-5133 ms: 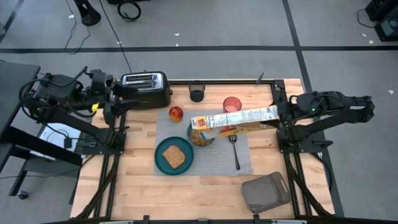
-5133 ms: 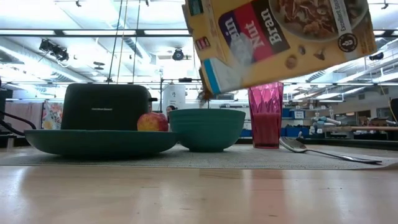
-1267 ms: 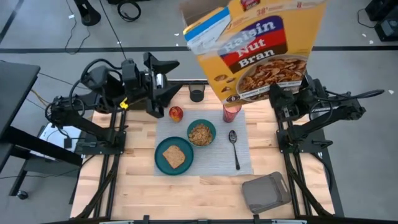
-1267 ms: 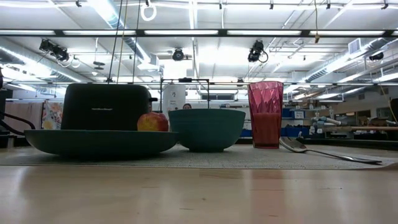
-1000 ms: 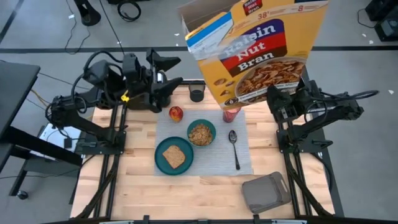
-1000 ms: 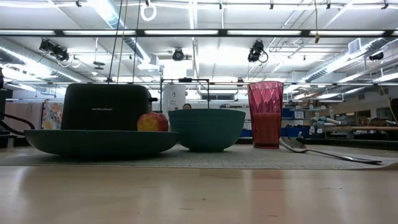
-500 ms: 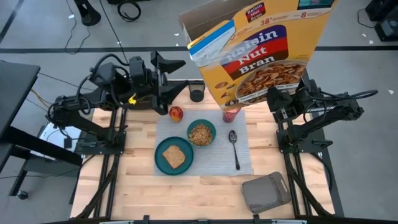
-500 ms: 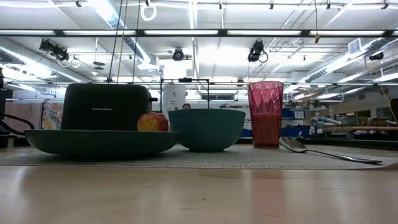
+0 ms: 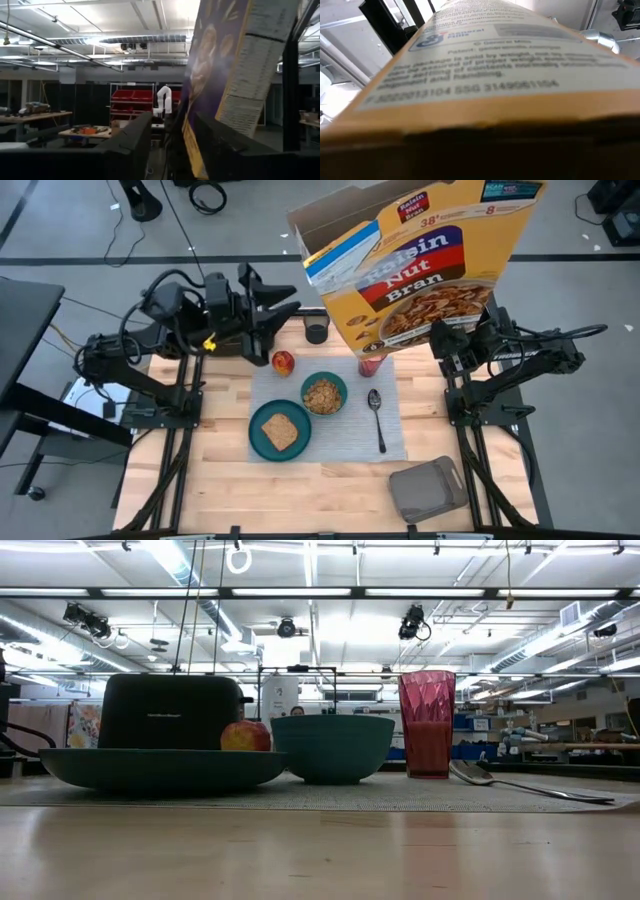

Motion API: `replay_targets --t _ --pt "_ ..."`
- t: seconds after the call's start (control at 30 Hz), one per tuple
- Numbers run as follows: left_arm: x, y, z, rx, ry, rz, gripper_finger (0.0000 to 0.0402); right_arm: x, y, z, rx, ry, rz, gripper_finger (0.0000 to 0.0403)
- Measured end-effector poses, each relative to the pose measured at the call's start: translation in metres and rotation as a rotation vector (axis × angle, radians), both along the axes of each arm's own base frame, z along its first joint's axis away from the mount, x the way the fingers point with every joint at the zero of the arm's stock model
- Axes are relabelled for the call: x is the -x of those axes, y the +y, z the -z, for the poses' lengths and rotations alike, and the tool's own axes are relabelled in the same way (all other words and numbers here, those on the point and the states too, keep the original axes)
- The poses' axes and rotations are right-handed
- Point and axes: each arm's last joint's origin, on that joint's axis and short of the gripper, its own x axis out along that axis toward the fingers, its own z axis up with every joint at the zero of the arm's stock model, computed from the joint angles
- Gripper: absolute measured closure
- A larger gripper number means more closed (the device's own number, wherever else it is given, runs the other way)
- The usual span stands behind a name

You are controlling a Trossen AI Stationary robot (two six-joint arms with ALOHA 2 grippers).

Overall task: Arrange a breakfast setting
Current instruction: Pour the cereal from the yellow cereal box into the green bowl

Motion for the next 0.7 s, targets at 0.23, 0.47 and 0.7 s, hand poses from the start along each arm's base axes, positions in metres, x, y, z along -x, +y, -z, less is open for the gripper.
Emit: replay_targets --t 0.23,0.47,0.7 --pt "-0.001 -0.003 0.002 0.001 0.020 0.013 0.0203 -0.001 -0.001 0.000 0.010 0.005 0.003 0.0201" --pt "-0.005 -0.006 0.002 0.018 0.004 0.040 0.0066 -0.008 -0.010 0.004 -0.002 0.085 0.066 0.0201" --pt "-0.027 -0.007 0.016 0.012 0.064 0.047 0.0010 -0.019 -0.025 0.012 -0.020 0.170 0.117 0.0201"
